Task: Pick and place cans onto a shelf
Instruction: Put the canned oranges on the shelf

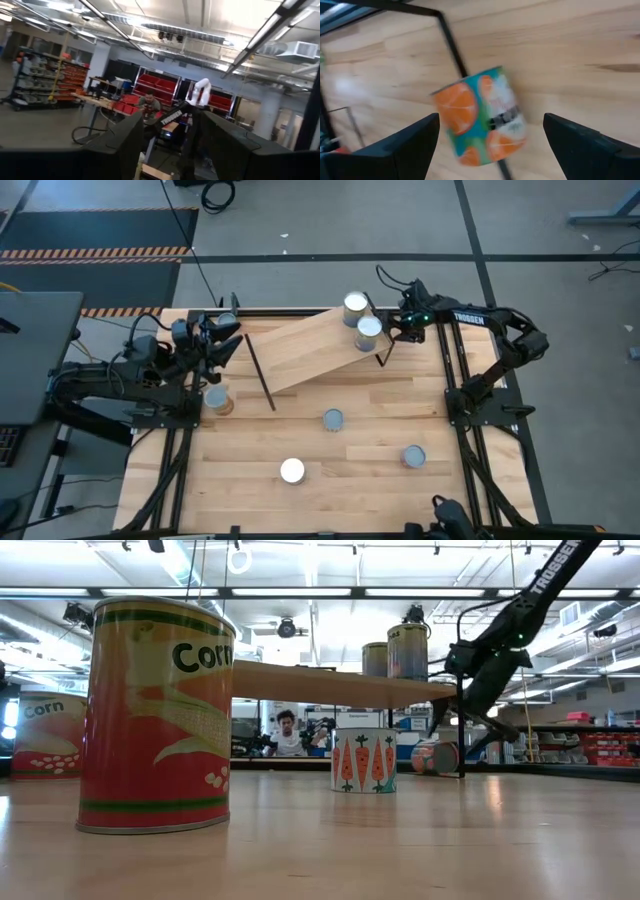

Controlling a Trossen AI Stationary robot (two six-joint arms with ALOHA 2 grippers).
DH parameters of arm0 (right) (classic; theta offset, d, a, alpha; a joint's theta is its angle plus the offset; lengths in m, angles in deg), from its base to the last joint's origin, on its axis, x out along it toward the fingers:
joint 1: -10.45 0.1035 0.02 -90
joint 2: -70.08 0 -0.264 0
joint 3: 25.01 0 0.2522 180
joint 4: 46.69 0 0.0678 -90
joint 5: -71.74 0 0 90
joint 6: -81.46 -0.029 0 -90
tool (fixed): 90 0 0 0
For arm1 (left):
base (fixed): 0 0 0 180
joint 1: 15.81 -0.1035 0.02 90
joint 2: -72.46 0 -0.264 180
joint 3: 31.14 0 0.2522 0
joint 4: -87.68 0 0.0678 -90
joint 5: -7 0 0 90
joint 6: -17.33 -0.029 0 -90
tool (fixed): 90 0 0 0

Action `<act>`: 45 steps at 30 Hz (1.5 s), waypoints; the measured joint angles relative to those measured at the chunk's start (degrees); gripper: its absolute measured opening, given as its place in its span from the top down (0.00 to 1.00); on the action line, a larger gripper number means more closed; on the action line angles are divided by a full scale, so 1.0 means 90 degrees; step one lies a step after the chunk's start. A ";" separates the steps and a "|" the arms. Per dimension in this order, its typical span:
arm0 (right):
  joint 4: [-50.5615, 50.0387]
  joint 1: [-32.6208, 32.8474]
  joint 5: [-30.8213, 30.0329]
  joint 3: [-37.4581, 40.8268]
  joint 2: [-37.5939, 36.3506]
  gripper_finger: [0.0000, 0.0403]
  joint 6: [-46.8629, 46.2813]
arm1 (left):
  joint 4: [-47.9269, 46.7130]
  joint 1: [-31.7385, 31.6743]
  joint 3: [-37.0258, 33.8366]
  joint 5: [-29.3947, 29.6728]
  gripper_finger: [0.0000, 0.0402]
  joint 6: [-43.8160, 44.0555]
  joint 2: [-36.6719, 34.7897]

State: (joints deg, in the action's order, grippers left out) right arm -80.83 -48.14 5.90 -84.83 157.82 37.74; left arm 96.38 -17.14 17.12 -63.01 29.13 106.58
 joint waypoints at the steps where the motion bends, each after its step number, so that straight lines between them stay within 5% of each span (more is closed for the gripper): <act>1: 0.0008 -0.0019 -0.0061 0.0033 0.0000 0.10 0.0060 | 0.0000 -0.0001 0.0000 0.0086 0.49 0.0002 0.0001; 7: -0.0098 -0.0039 -0.0635 0.0002 -0.0078 0.10 0.0463 | 0.0050 -0.0001 0.0000 0.0496 0.49 0.0128 -0.0001; 13: -0.1068 -0.0060 -0.2033 -0.0542 -0.0514 0.10 0.1144 | 0.0053 -0.0001 0.0000 0.0609 0.49 0.0299 0.0035; 21: -0.1078 -0.0251 -0.1681 -0.0629 -0.0603 0.10 0.1460 | 0.0174 -0.0001 0.0000 0.0627 0.49 0.0289 0.0258; 32: -0.0856 -0.0205 -0.2566 -0.0879 0.0411 0.11 0.1859 | 0.0574 -0.0125 0.0000 0.0733 0.49 0.0381 0.0742; 45: -0.1874 0.0013 -0.2772 -0.1328 0.0864 0.14 0.2275 | 0.0731 -0.0125 0.0000 0.0728 0.49 0.0456 0.0846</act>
State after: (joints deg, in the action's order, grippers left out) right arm -97.70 -48.03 -19.05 -96.79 165.60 58.22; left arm 102.95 -18.27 17.12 -56.46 33.23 114.20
